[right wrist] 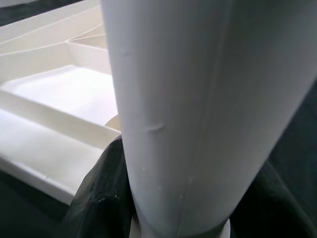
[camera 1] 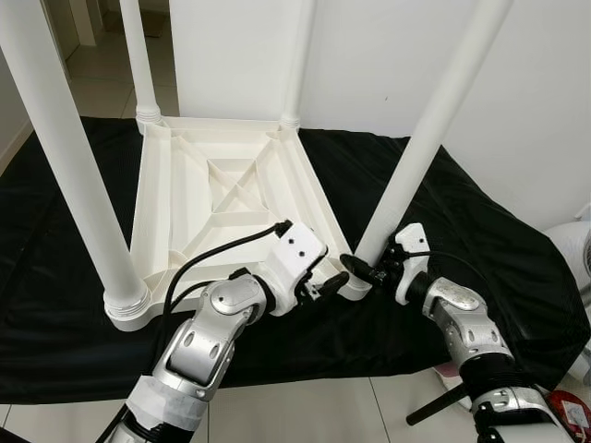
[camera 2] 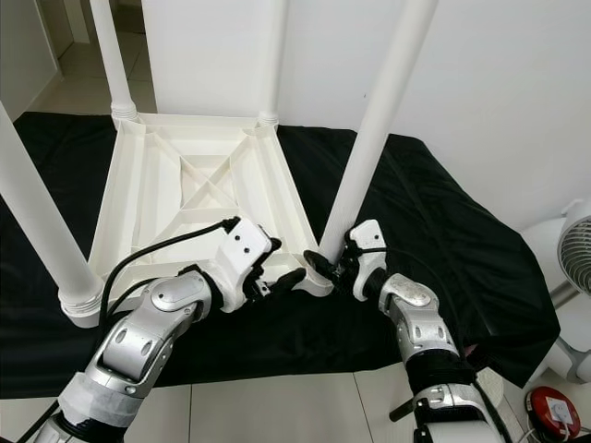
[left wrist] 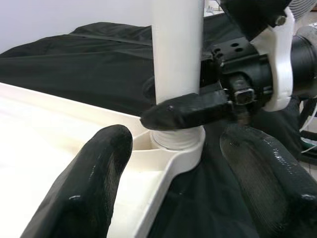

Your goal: Building children table

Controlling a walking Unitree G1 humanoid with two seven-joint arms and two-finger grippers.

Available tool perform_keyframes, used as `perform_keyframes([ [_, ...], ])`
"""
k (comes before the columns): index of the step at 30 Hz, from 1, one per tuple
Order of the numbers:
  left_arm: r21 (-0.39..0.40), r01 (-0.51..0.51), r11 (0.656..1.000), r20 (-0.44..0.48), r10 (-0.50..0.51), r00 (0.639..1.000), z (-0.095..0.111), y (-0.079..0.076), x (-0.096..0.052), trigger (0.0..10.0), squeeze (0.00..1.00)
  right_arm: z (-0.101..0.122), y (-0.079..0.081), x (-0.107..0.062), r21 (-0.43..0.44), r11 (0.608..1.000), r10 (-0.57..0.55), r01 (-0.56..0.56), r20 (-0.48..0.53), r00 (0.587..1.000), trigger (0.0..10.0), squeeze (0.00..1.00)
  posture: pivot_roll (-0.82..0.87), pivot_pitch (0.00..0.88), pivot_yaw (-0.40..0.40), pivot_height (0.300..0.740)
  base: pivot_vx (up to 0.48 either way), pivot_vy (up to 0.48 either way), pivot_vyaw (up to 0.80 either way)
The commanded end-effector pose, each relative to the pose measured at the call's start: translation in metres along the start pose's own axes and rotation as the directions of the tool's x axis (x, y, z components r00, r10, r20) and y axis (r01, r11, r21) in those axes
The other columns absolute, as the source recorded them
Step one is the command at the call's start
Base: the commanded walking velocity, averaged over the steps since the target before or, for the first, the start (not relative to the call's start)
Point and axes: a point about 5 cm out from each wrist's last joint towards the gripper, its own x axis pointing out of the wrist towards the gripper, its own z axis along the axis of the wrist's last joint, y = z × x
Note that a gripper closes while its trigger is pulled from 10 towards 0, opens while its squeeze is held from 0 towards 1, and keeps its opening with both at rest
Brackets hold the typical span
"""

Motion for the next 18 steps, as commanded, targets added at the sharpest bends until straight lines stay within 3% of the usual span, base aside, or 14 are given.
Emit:
perform_keyframes([
  [1,-0.003,-0.013,1.0,-0.003,0.013,1.0,-0.001,-0.003,0.0,10.0,0.0,-0.019,-0.003,-0.008,0.031,0.989,-0.139,0.143,-0.094,0.986,10.0,0.0,0.0,0.0,-0.118,0.74,0.0,0.0,0.0],
  [5,-0.005,-0.012,1.0,-0.003,0.012,1.0,-0.001,-0.003,0.0,10.0,0.0,-0.022,0.0,-0.009,0.048,0.983,-0.172,0.177,-0.099,0.98,10.0,0.0,0.0,0.0,-0.118,0.74,0.0,0.0,0.0],
  [7,-0.009,-0.006,1.0,-0.002,0.006,1.0,-0.001,-0.005,0.001,10.0,0.0,-0.026,0.011,-0.011,0.1,0.956,-0.267,0.277,-0.106,0.958,10.0,0.0,-0.01,0.0,-0.113,0.74,0.0,0.0,0.0],
  [10,-0.009,-0.004,1.0,-0.002,0.004,1.0,-0.001,-0.005,0.001,10.0,0.0,-0.027,0.017,-0.012,0.112,0.943,-0.301,0.313,-0.114,0.947,10.0,0.0,-0.01,0.0,-0.11,0.74,0.0,0.0,0.0],
  [15,-0.002,0.013,1.0,-0.005,-0.013,1.0,-0.002,-0.006,0.002,10.0,0.0,-0.029,0.045,-0.011,0.107,0.873,-0.457,0.475,-0.157,0.875,10.0,0.0,-0.01,0.0,-0.106,0.74,0.0,0.0,0.0],
  [18,-0.002,0.015,1.0,-0.004,-0.015,1.0,-0.002,-0.006,0.002,10.0,0.0,-0.028,0.053,-0.01,0.112,0.85,-0.496,0.514,-0.158,0.854,10.0,0.0,-0.01,0.0,-0.106,0.74,0.0,0.0,0.0],
])
